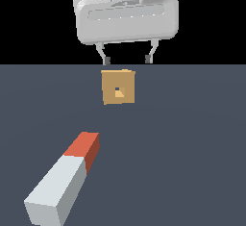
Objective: Insert the peg into the horizontal hole in a box.
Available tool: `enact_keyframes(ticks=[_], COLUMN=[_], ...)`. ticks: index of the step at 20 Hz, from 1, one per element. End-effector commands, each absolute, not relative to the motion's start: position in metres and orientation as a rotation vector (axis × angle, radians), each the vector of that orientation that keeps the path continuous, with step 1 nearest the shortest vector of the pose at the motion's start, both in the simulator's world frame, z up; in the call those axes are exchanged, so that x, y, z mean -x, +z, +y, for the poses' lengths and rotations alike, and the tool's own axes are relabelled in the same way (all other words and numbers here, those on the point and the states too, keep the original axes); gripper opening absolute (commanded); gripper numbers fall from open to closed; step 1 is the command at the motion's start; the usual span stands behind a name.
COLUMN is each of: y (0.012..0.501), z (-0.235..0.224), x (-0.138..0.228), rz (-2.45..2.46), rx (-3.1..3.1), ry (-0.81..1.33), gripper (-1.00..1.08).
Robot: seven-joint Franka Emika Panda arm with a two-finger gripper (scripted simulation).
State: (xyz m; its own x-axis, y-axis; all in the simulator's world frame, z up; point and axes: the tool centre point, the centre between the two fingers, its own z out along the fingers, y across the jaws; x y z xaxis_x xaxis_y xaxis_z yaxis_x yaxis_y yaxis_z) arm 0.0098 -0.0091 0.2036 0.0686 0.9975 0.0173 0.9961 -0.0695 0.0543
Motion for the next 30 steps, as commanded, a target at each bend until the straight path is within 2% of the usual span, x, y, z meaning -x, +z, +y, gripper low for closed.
enact_keyframes(ticks=[1, 11, 24, 30], y=[0.204, 0.182, 0.098, 0.075], z=[-0.009, -0.036, -0.139, -0.167], x=[-0.010, 0.007, 0.075, 0.093], rz=[2.124, 2.115, 2.082, 2.074], rx=[-2.276, -2.290, -2.345, -2.359], ry=[0.077, 0.065, 0.015, 0.002], gripper=[1.00, 1.00, 1.00, 1.00])
